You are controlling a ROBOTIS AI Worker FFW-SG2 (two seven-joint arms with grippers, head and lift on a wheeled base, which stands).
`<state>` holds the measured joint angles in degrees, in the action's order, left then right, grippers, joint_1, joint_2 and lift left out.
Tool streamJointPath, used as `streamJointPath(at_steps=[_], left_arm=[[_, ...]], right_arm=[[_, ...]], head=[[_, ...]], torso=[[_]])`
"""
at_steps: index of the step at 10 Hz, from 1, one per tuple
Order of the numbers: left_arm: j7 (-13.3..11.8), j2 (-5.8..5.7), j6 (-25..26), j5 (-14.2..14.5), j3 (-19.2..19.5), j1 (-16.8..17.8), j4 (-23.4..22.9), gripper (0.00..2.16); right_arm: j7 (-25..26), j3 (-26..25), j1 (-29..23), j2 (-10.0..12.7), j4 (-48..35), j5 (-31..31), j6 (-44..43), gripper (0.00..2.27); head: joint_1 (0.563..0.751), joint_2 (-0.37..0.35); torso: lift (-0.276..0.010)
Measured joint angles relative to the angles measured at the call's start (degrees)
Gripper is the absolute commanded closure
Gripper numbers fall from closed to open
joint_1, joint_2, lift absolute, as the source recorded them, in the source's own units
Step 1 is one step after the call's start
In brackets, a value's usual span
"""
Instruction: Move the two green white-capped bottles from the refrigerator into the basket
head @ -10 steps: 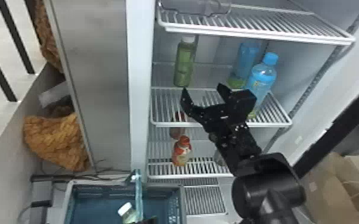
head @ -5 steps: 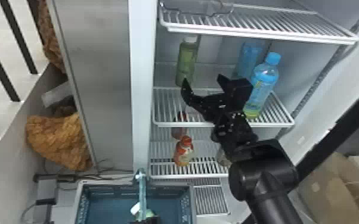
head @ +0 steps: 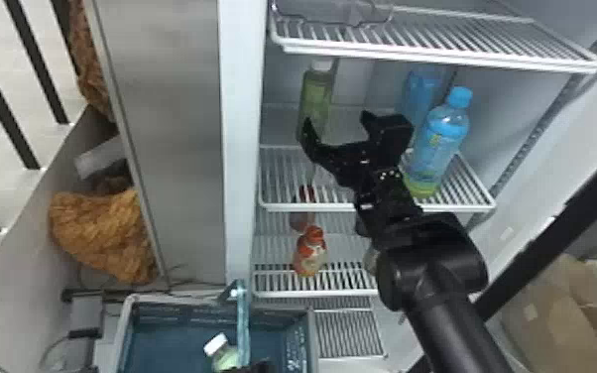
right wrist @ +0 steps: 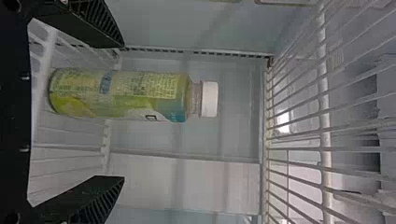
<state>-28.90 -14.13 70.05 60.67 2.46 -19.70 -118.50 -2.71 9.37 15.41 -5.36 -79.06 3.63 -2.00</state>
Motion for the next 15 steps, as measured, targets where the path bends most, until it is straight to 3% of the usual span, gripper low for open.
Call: streamJointPath(at_steps=[12,13,14,15], left_arm=[[0.02,-0.28,-0.56,0.35,-2.59,2.46,2.52,1.20],[0.02,-0.28,-0.58,0.35,-2.76,2.53,2.67,1.20],[0.01,-0.28,-0.61,0.35,-2.77,2.54,2.78,1.20],[-0.01,-0.28,-0.70,0.42,-2.74,2.55,2.82,1.20]], right_arm=[[3.58,7.34,13.27,-1.04,16.13,-0.20,-1.62,0.14],[3.65,7.45,13.86,-1.05,17.26,0.05,-1.60,0.36],[3.64,7.56,14.38,-1.09,18.36,0.90,-1.00,0.77],[3.62,7.63,14.63,-1.13,19.21,2.19,-0.33,0.88]], head=[[0.695,-0.145],[0.695,-0.146],[0.695,-0.150],[0.695,-0.152]], torso=[[-0.004],[-0.004],[-0.004],[-0.004]])
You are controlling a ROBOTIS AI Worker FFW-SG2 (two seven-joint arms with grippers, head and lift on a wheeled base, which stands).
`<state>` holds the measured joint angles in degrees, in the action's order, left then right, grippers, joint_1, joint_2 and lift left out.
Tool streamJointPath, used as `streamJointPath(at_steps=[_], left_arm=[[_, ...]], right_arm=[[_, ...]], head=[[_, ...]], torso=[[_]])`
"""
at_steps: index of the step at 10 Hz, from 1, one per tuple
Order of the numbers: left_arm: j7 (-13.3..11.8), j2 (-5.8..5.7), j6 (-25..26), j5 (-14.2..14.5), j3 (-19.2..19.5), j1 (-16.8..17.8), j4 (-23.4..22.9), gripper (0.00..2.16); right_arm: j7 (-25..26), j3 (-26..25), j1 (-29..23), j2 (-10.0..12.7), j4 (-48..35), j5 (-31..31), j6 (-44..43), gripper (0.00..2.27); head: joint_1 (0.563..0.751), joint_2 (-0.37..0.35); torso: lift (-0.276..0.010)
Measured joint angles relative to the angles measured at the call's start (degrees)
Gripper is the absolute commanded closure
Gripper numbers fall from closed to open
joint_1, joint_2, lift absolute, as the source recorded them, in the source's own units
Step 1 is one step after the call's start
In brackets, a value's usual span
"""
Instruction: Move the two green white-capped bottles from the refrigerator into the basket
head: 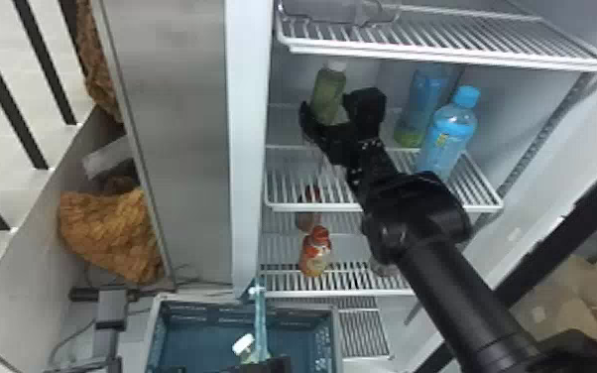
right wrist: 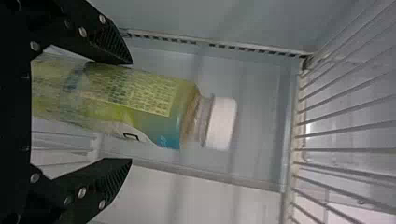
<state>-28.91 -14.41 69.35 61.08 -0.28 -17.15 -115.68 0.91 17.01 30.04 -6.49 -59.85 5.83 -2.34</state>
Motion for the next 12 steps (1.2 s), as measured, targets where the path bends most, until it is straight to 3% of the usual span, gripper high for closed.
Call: streamJointPath(at_steps=[7,12], left_arm=[[-0.01,0.09,-0.05,0.34,0.12,-0.56,0.02,1.20],[-0.17,0.18,-0.45,0.84,0.94,-1.78,-0.23,1.20]], right_arm=[[-0.03,0.79,-0.77,-0.11,-1.30,4.37,-1.93,0.89],[-0.03,-1.73,-10.91,-0.12,-15.69,2.56,-2.15,0.89]], head=[[0.695,-0.145],[0.695,-0.139]], torso=[[-0.004],[-0.004]])
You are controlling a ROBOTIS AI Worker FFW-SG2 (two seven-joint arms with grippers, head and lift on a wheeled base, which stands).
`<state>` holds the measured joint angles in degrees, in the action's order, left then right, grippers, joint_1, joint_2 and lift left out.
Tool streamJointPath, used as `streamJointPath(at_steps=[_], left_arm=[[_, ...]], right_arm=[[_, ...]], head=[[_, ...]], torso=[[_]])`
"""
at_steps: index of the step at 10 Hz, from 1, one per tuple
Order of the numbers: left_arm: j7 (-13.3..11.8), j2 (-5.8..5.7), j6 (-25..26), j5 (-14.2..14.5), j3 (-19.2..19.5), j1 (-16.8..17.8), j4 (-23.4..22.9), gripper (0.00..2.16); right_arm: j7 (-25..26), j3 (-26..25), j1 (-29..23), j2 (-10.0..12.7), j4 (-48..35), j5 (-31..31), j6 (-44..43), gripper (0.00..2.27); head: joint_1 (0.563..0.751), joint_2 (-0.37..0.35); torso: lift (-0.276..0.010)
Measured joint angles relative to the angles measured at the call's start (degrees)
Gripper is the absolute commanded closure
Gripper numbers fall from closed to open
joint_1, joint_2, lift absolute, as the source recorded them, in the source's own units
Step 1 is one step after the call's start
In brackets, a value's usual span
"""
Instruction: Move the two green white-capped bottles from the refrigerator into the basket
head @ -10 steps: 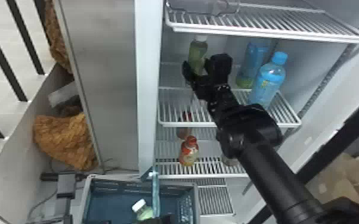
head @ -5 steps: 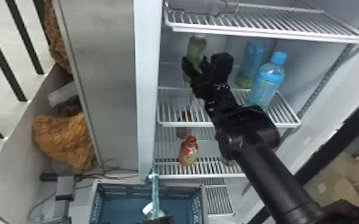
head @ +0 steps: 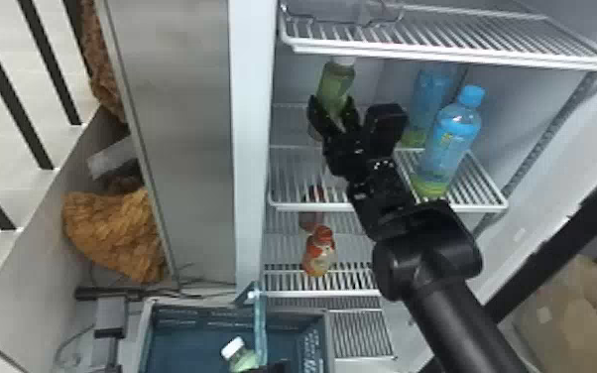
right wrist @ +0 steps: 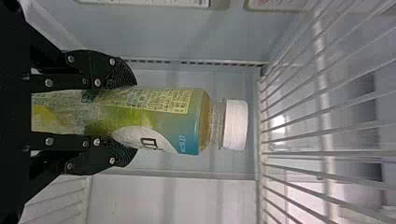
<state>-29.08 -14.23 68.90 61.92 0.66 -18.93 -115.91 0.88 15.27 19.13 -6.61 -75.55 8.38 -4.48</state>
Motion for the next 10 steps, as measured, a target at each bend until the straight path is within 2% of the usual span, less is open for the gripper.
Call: streamJointPath(at_steps=[5,10], left_arm=[[-0.02,-0.01,0.00,0.04,0.07,-0.13,-0.30,1.20],[-0.02,0.13,0.00,0.11,0.59,-0.57,-0.73,1.20]], right_arm=[[-0.91,-3.00,-8.95,-0.62,-12.77,0.23,3.47,0.89],[-3.61,-2.22,-16.01,-2.36,-23.97,3.73,7.18,0.89]], head=[[0.695,-0.159],[0.695,-0.133]], torso=[[-0.004],[-0.004]])
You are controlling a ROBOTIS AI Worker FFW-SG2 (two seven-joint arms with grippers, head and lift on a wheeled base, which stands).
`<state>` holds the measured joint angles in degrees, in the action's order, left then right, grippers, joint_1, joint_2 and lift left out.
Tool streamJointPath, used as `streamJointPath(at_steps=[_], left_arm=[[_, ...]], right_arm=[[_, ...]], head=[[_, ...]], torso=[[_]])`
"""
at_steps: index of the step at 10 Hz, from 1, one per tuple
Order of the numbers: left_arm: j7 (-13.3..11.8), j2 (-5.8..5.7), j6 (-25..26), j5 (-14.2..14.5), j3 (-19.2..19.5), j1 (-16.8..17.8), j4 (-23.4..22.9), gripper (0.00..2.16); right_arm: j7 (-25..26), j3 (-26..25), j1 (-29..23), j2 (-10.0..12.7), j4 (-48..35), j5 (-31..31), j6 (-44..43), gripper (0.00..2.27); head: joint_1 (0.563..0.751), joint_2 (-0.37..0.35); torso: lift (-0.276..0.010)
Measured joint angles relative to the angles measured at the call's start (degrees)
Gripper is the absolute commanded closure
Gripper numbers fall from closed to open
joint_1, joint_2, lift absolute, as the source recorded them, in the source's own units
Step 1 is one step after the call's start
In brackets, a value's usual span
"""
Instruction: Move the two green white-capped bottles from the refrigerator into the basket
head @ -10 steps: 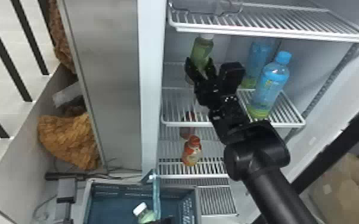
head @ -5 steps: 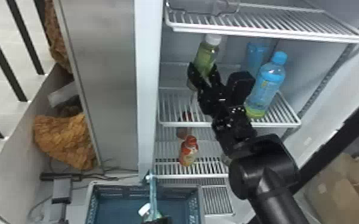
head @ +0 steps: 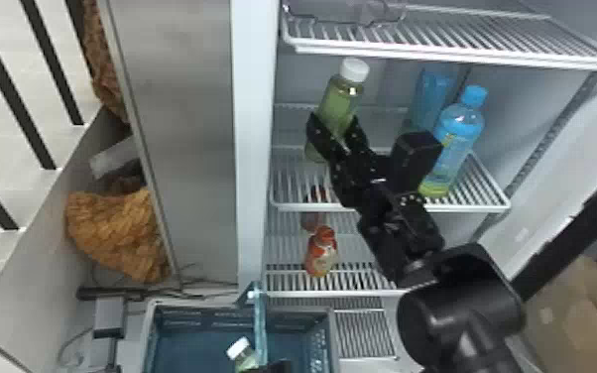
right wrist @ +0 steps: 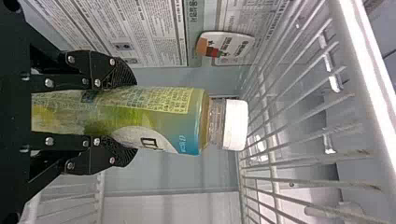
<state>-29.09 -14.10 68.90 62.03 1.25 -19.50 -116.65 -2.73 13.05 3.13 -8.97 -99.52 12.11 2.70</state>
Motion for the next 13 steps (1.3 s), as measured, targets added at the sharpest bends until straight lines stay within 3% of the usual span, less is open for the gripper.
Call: streamJointPath(at_steps=[7,13], left_arm=[[-0.08,0.12,0.00,-0.08,0.32,-0.19,-0.14,1.20],[-0.08,-0.02,0.29,-0.11,0.46,-0.32,-0.14,1.20]], right_arm=[[-2.09,-6.88,-16.77,-0.18,-23.33,3.90,11.24,0.89],[-4.19,-9.77,-29.34,-1.21,-39.11,7.04,22.96,0.89]], head=[[0.695,-0.182],[0.695,-0.181]], torso=[[-0.004],[-0.004]])
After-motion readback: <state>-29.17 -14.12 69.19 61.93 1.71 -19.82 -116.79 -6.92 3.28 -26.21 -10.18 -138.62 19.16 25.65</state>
